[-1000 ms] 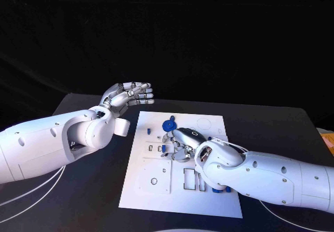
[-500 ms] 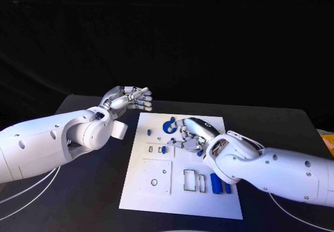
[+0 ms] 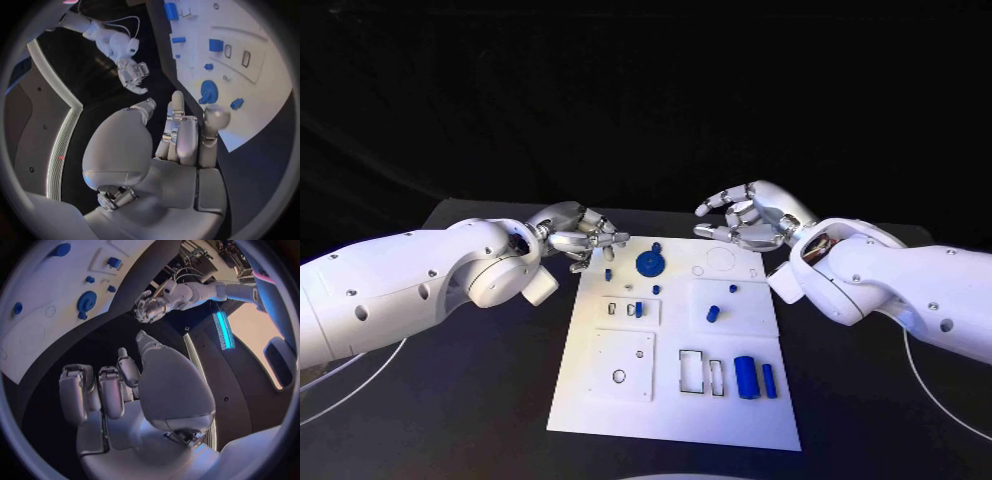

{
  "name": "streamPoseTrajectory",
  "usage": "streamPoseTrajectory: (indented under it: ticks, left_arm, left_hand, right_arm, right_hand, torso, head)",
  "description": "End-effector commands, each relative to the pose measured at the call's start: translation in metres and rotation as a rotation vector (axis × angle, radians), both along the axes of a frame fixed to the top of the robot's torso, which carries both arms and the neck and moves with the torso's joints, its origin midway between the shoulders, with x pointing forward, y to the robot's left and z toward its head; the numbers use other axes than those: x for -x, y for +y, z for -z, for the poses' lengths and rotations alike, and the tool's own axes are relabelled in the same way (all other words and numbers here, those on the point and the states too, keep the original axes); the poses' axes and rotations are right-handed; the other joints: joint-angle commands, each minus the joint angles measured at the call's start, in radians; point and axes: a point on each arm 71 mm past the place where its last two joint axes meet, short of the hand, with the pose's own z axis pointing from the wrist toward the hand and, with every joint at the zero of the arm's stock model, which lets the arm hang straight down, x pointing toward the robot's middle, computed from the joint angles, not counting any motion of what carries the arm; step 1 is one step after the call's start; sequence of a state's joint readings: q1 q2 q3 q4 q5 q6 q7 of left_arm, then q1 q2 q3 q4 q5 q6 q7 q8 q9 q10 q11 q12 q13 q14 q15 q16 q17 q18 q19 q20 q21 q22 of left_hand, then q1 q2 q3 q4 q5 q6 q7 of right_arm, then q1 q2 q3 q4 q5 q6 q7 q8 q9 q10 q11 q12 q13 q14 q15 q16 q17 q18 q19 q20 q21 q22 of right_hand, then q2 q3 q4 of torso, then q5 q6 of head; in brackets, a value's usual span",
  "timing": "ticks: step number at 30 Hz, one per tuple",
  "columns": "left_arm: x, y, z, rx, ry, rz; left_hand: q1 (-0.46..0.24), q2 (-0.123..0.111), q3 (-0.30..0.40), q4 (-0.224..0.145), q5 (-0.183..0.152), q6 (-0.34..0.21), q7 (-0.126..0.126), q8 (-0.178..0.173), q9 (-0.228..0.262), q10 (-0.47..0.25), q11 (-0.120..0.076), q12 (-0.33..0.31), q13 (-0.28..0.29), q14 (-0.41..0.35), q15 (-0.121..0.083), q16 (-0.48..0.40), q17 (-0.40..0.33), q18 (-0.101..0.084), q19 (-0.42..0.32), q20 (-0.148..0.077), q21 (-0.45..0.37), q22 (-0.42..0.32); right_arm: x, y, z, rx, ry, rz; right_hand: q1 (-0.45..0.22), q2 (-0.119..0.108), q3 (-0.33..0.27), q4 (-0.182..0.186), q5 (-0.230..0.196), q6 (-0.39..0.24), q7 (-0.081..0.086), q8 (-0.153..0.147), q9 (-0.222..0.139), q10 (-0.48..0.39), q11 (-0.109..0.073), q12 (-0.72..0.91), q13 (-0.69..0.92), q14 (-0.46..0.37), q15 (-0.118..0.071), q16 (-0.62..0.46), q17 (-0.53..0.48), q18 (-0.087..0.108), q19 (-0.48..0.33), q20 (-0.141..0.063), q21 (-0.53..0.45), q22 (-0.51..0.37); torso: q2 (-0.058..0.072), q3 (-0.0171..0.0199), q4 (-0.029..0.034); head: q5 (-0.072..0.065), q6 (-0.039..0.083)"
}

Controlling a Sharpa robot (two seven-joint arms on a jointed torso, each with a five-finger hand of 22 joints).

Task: Assemble the parts on the task board

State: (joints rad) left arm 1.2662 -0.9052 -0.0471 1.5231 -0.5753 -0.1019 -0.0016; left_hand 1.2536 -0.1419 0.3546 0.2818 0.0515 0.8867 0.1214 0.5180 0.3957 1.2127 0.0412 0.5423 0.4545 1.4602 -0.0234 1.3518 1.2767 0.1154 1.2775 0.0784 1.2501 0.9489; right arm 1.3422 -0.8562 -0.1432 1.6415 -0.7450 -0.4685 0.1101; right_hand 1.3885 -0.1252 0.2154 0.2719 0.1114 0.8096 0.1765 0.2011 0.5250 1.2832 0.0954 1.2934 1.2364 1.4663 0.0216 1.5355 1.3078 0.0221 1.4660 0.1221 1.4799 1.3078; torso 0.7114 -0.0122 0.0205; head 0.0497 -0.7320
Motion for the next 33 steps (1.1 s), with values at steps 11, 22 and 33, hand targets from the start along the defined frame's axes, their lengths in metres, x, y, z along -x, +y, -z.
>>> streamPoseTrajectory:
  ticks: [11,22,33]
  left_arm:
    - [-0.001,-0.032,0.005,-0.558,0.083,0.094]
    - [-0.006,-0.059,0.012,-0.651,0.083,0.15]
    - [-0.004,-0.074,0.015,-0.696,0.09,0.214]
  left_hand:
    - [-0.095,0.025,-0.051,0.012,-0.002,-0.052,-0.02,0.14,0.095,-0.025,-0.015,0.436,0.383,0.082,-0.013,0.152,0.201,-0.053,0.109,-0.01,0.193,0.312]
    - [-0.121,0.038,-0.06,0.012,-0.002,-0.062,-0.02,0.154,0.106,-0.023,-0.014,0.476,0.419,0.086,-0.013,0.161,0.212,-0.057,0.121,-0.01,0.203,0.334]
    - [-0.131,0.043,-0.064,0.012,-0.002,-0.066,-0.02,0.16,0.11,-0.022,-0.014,0.489,0.432,0.089,-0.012,0.169,0.223,-0.059,0.125,-0.01,0.208,0.343]
  right_arm:
    - [-0.007,-0.032,-0.006,-0.041,0.082,0.042]
    - [-0.007,-0.032,-0.005,0.024,0.058,0.033]
    - [-0.007,-0.034,-0.004,0.05,0.044,0.035]
  right_hand:
    - [-0.001,0.005,-0.003,0.004,0.016,0.006,-0.002,0.007,0.001,-0.003,-0.005,-0.004,-0.002,0.079,-0.005,-0.006,0.162,0.005,0.039,0.001,-0.005,0.195]
    - [-0.003,0.003,-0.005,0.005,0.022,0.006,-0.002,0.007,0.001,-0.005,-0.005,-0.006,-0.005,0.077,-0.005,-0.008,0.156,0.007,0.035,0.0,-0.01,0.191]
    - [-0.003,0.002,-0.005,0.006,0.023,0.005,-0.002,0.007,0.001,-0.008,-0.005,-0.009,-0.008,0.077,-0.005,-0.009,0.154,0.008,0.033,0.0,-0.013,0.189]
  torso:
    - [-0.001,0.0011,0.0025]
    - [0.001,0.0006,0.0022]
    - [0.001,-0.0003,0.0017]
  head:
    - [0.0,-0.002]
    - [0.005,-0.01]
    - [-0.001,-0.016]
